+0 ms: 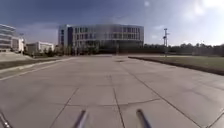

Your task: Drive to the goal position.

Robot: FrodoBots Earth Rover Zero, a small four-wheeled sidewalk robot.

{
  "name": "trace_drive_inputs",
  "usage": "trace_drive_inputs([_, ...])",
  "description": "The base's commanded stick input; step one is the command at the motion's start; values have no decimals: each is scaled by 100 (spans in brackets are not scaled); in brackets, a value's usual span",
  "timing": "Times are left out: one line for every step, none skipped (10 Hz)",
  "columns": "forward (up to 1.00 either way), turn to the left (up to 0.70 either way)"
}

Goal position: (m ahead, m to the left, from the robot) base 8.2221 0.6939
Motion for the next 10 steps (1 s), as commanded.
trace_drive_inputs([70, 0])
trace_drive_inputs([70, 0])
trace_drive_inputs([70, 0])
trace_drive_inputs([70, 0])
trace_drive_inputs([70, 0])
trace_drive_inputs([70, 0])
trace_drive_inputs([70, 0])
trace_drive_inputs([70, 0])
trace_drive_inputs([70, 0])
trace_drive_inputs([70, 0])
